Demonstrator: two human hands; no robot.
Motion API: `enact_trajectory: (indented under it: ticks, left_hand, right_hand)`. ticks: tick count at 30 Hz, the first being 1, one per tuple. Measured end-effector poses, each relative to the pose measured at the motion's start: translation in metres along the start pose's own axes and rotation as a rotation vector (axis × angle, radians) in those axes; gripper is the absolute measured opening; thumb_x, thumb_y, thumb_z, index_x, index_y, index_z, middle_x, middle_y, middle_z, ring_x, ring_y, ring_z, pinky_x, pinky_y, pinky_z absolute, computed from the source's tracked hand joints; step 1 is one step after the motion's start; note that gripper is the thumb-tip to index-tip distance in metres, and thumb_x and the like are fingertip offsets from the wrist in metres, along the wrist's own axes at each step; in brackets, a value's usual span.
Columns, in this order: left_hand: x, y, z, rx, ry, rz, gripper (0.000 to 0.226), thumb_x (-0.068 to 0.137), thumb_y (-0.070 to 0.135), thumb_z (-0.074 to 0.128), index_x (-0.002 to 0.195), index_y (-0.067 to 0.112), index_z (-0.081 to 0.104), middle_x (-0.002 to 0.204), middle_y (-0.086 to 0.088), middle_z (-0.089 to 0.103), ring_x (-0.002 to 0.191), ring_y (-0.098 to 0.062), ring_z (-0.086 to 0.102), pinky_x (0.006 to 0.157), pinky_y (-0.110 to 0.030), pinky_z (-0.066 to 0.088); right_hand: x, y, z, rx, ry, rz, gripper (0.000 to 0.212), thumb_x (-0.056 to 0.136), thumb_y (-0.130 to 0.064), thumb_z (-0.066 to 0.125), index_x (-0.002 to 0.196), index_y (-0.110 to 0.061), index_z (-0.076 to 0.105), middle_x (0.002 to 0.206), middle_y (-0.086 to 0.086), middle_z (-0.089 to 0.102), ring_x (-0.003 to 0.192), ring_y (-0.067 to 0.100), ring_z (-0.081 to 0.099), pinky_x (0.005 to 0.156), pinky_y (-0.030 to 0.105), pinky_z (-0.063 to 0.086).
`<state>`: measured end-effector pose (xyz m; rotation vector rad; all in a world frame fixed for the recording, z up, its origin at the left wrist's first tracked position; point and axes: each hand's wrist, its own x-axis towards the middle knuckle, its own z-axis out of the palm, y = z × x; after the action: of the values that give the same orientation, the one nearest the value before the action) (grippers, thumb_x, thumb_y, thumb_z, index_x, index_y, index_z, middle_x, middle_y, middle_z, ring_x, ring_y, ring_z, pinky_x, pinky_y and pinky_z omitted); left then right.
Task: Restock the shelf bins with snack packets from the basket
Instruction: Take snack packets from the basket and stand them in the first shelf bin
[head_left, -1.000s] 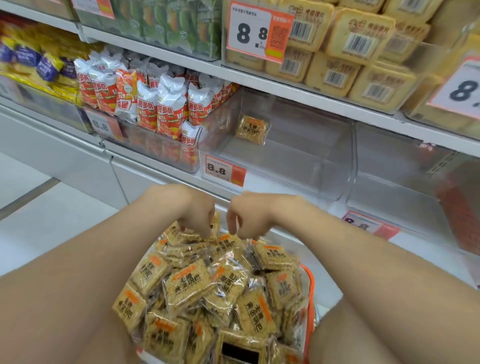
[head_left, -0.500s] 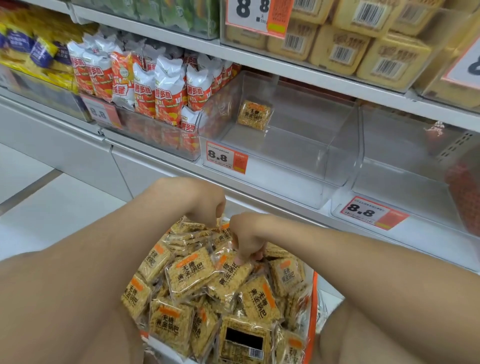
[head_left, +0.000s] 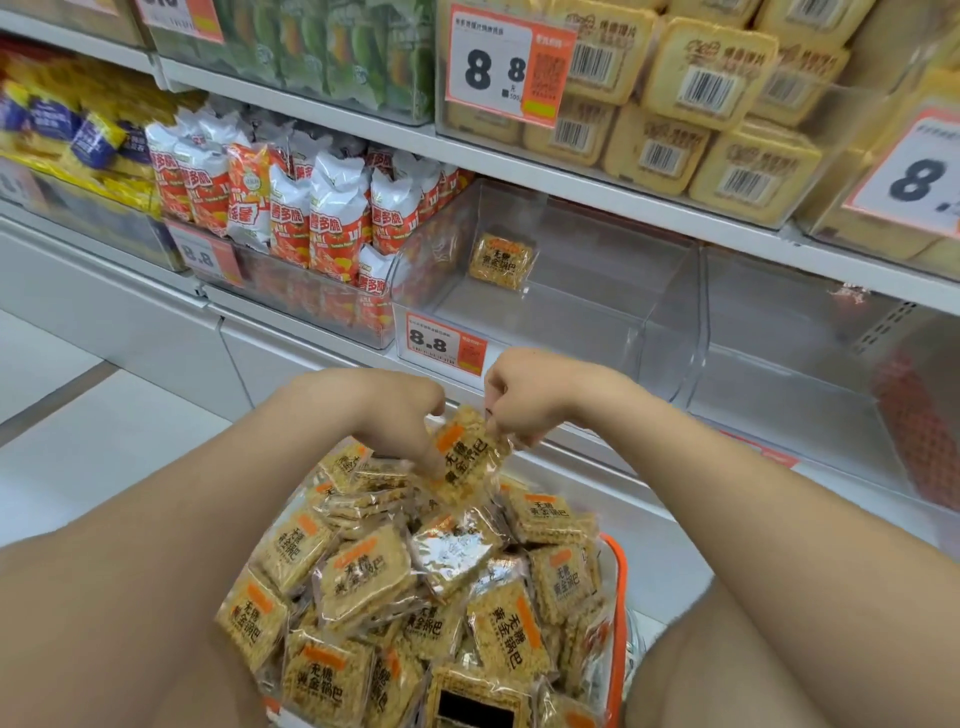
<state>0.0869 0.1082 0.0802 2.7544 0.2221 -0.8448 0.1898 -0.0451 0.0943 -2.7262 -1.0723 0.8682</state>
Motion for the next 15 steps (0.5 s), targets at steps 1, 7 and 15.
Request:
enact_trajectory:
  ticks: [1, 7, 15]
  left_hand:
    - [-0.003, 0.0, -0.003, -0.019, 0.024, 0.018, 0.078, 0.09, 0.052, 0.075, 0.153, 0.021, 0.04, 0.137, 0.0, 0.062, 0.116, -0.023, 0.063, 0.1, -0.042, 0.054]
    - [-0.009, -0.001, -0.02, -0.684, 0.269, 0.06, 0.03, 0.093, 0.007, 0.077, 0.119, 0.015, 0.064, 0.107, -0.013, 0.071, 0.09, -0.026, 0.075, 0.077, -0.04, 0.066]
    - [-0.004, -0.006, -0.035, -1.093, 0.697, 0.023, 0.046, 0.082, 0.02, 0.091, 0.12, 0.02, 0.066, 0.112, -0.005, 0.067, 0.102, -0.018, 0.068, 0.085, -0.034, 0.058]
  right_hand:
    - [-0.004, 0.002, -0.006, 0.068, 0.022, -0.008, 0.012, 0.091, -0.006, 0.065, 0.096, 0.002, 0.072, 0.082, 0.013, 0.078, 0.072, 0.025, 0.078, 0.079, 0.044, 0.065]
    - [-0.023, 0.012, -0.025, 0.342, 0.16, -0.037, 0.009, 0.09, 0.0, 0.059, 0.092, 0.009, 0.061, 0.083, 0.025, 0.075, 0.077, 0.036, 0.077, 0.075, 0.056, 0.064]
    - [-0.024, 0.023, -0.034, 0.817, 0.334, -0.198, 0.027, 0.102, -0.031, 0.067, 0.114, -0.007, 0.065, 0.095, 0.026, 0.075, 0.078, 0.033, 0.078, 0.074, 0.048, 0.065]
